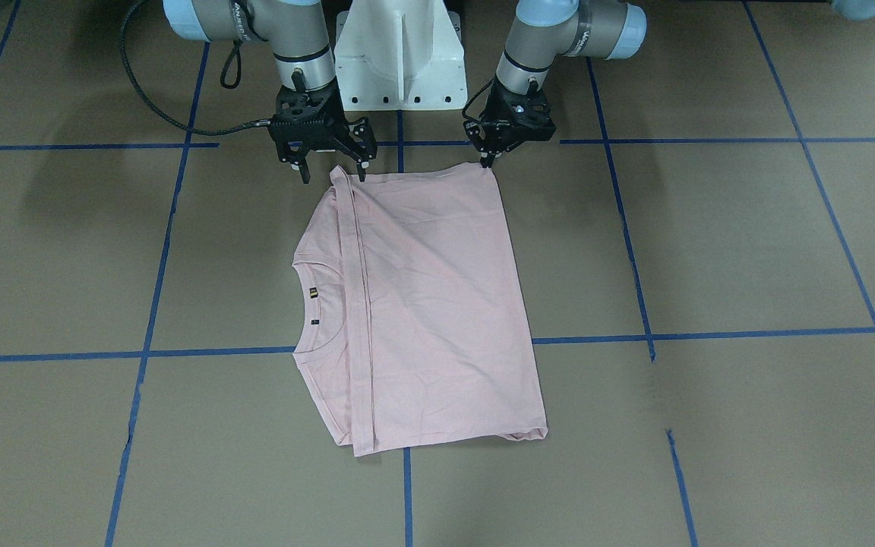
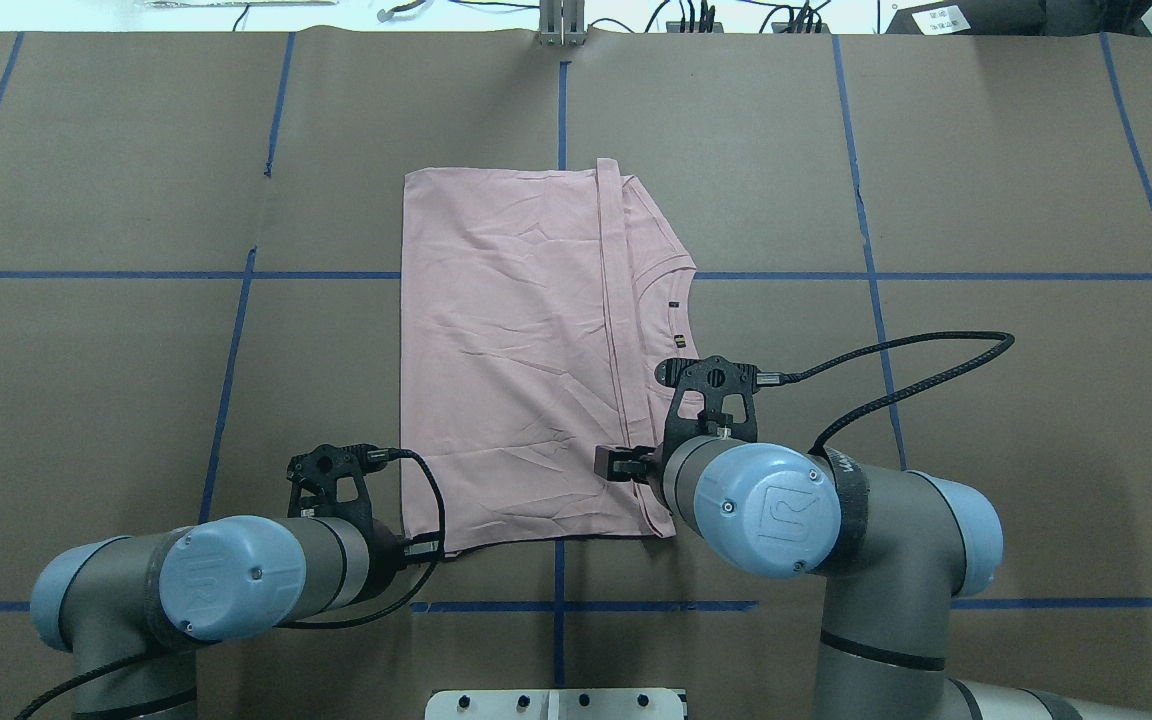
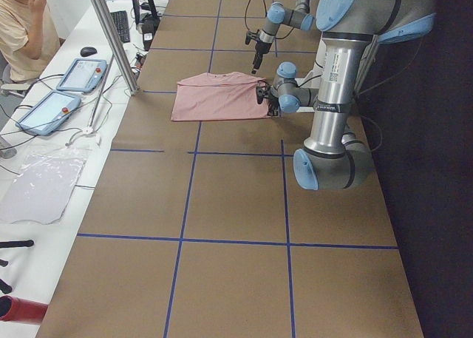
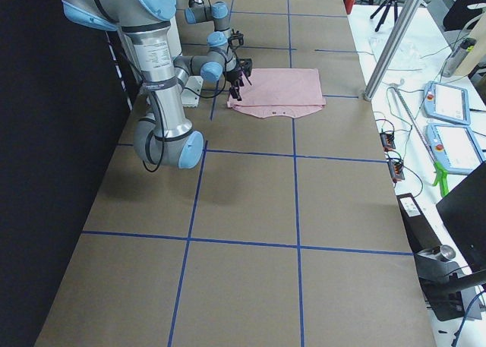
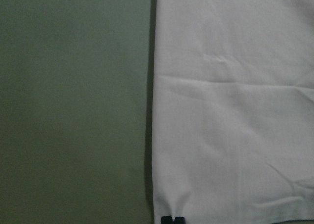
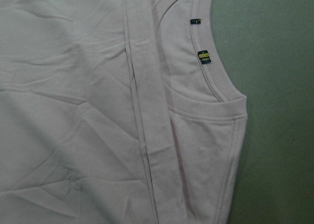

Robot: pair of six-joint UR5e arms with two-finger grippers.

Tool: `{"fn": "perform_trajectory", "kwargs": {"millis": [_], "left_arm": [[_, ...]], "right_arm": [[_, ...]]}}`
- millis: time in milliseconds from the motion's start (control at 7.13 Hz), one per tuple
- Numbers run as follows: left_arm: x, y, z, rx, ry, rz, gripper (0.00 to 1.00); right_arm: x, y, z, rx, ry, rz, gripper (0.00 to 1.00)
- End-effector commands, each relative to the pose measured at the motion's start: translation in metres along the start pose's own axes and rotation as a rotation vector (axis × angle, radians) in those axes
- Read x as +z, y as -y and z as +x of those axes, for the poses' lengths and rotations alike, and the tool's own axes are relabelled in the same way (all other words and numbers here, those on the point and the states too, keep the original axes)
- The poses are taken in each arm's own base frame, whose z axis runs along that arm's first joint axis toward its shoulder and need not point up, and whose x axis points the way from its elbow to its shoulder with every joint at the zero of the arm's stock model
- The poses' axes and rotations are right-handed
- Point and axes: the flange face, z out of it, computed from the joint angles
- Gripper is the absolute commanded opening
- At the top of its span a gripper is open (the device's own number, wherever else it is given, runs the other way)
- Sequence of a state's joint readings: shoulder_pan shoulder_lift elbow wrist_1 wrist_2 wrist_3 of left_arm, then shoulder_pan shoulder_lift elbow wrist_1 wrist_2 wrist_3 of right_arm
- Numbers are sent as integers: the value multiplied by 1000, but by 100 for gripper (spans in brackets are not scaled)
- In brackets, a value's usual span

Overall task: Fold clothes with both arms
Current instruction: 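Grasp the shirt's near edge corners with both grippers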

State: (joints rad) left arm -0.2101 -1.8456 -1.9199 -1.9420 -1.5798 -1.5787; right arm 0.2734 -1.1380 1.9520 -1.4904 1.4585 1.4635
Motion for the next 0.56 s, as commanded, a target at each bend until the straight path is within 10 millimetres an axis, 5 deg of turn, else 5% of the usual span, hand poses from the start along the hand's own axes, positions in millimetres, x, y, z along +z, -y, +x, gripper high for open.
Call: {"fn": "perform_trajectory", "kwargs": {"millis": [0, 421], "left_arm": [[-4, 0, 4, 2, -11, 0, 0], [-4, 0, 4, 0, -11, 1, 0]], "right_arm": [[6, -3, 1, 36, -18, -1, 93], [45, -27, 2, 128, -88, -23, 64]]}}
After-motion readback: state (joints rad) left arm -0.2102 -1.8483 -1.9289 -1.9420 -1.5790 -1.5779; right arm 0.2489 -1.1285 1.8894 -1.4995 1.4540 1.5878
